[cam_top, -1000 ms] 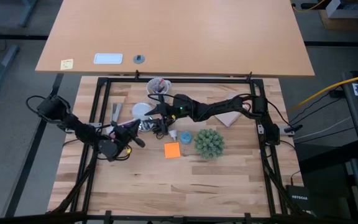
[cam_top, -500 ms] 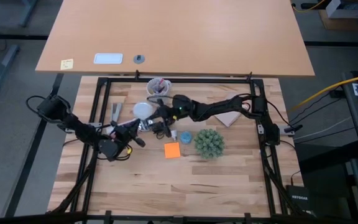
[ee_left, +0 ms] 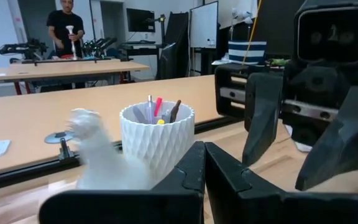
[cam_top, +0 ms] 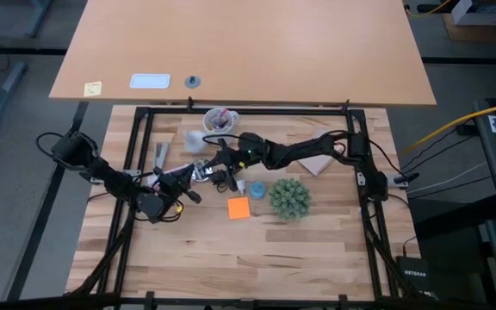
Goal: Screw lightbulb
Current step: Insert the lightbulb into the silver lamp, then move the broken bulb, sticky notes, potted plant and scented candle to the right of the table
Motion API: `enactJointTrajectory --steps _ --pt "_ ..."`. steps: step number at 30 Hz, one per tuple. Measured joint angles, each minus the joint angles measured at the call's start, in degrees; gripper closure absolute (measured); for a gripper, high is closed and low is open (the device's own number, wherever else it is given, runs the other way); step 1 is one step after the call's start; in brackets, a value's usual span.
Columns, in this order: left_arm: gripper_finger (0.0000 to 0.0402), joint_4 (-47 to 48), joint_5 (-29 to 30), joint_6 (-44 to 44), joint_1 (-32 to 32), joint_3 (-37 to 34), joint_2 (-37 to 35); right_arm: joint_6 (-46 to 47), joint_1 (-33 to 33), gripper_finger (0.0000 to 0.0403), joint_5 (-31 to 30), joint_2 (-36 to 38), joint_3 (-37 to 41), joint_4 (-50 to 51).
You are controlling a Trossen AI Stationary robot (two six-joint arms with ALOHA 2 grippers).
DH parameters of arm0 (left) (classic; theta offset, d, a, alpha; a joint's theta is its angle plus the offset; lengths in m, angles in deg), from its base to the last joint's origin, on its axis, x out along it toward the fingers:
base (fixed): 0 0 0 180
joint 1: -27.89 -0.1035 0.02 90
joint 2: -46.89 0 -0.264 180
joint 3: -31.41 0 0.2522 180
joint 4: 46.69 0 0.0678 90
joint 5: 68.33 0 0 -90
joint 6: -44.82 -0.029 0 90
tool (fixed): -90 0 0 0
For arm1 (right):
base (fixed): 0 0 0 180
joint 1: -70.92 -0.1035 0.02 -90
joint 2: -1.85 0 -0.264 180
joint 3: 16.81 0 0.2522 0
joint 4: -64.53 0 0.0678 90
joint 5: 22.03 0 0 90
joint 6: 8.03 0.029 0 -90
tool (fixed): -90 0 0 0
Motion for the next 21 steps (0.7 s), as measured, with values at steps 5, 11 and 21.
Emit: enactJointTrajectory --steps 5,11,21 --pt "0.0401 0.0 0.0 0.2 0.0 0.0 0.0 -0.1 0.0 0.0260 0.0 0.0 0.0 -0.1" --pt "0.0401 -0.1 0.0 0.4 0.0 0.0 0.0 -0.1 0.0 0.0260 0.0 0.0 0.0 -0.1" --pt "0.0401 0.0 0.0 0.4 0.0 0.0 0.0 -0.1 0.0 0.0260 -0.1 0.1 -0.1 -0.1"
